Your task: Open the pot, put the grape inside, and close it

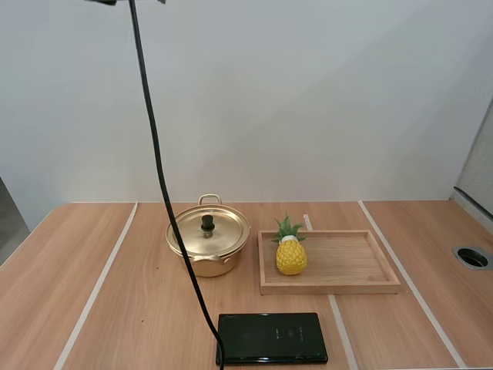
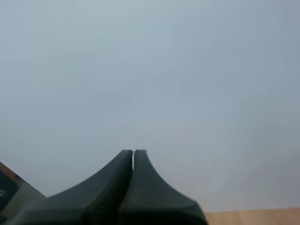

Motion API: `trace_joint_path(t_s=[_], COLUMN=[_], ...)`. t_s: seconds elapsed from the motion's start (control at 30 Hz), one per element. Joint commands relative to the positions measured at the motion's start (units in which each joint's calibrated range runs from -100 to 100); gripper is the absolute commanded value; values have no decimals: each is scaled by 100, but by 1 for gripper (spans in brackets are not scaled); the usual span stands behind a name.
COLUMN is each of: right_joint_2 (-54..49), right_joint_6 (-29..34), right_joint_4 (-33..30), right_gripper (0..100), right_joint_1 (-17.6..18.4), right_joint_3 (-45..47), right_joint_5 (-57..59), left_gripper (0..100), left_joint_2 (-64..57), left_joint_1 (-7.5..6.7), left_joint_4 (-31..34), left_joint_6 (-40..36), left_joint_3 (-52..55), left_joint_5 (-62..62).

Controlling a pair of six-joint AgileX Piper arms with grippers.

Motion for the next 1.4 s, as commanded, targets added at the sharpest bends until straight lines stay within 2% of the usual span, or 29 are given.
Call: trace_joint_path(t_s=[0.0,0.17,0.37,0.6,0.77,0.9,1.17,1.37], right_joint_2=[0,2,-238,-1392,-2446,-3159,-4134,-4702], right_joint_6=[23,12,12,-63,-100,-100,-100,-100], right_joint_4=[268,769,1058,1371,1425,1433,1521,1560], right_gripper=[0,0,0,0,0,0,0,0], right_joint_1=[-30,-30,-30,-30,-30,-30,-30,-30], right_joint_3=[-39,-39,52,1228,2298,2800,3013,3121], right_joint_5=[-177,-267,-775,-1946,-2424,-2444,-2461,-2442], left_gripper=[3,3,3,3,3,3,3,3], left_joint_2=[-487,-1265,-2246,-3322,-4035,-4628,-5791,-6649], left_joint_1=[8,8,8,8,8,8,8,8], left_joint_4=[-142,-749,-780,-914,-901,-891,-891,-867], left_joint_6=[-284,-284,-284,-284,-284,-284,-284,-284], left_joint_3=[-69,-69,-55,427,1218,2109,3815,4507], left_joint_5=[-610,-1012,-1622,-2066,-2612,-3185,-3692,-3905])
